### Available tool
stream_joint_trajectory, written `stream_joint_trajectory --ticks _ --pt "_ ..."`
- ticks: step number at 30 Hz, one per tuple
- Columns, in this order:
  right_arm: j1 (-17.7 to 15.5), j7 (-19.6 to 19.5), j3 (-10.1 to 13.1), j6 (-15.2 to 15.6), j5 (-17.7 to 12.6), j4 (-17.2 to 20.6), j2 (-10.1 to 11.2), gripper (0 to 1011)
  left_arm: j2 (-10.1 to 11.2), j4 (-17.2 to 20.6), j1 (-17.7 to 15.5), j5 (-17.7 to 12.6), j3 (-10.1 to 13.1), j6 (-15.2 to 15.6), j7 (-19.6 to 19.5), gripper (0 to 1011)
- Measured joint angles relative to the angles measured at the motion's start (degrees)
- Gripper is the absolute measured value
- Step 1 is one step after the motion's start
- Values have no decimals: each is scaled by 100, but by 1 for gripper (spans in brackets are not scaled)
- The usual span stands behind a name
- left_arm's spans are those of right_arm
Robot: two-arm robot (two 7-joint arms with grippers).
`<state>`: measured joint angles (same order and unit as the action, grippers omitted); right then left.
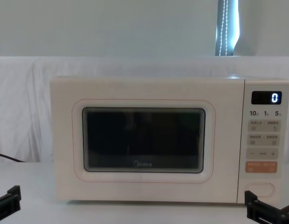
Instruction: Press the button to open the microwave door with one hand; close the microwave door with the other hand.
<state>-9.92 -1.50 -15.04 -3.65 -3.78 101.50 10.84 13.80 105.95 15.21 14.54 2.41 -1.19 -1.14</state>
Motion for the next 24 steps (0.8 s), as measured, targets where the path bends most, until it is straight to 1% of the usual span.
stream_joint_trajectory --ticks 24 --pt "0 0 0 0 0 0 0 1002 1 0 0 0 0 0 0 1001"
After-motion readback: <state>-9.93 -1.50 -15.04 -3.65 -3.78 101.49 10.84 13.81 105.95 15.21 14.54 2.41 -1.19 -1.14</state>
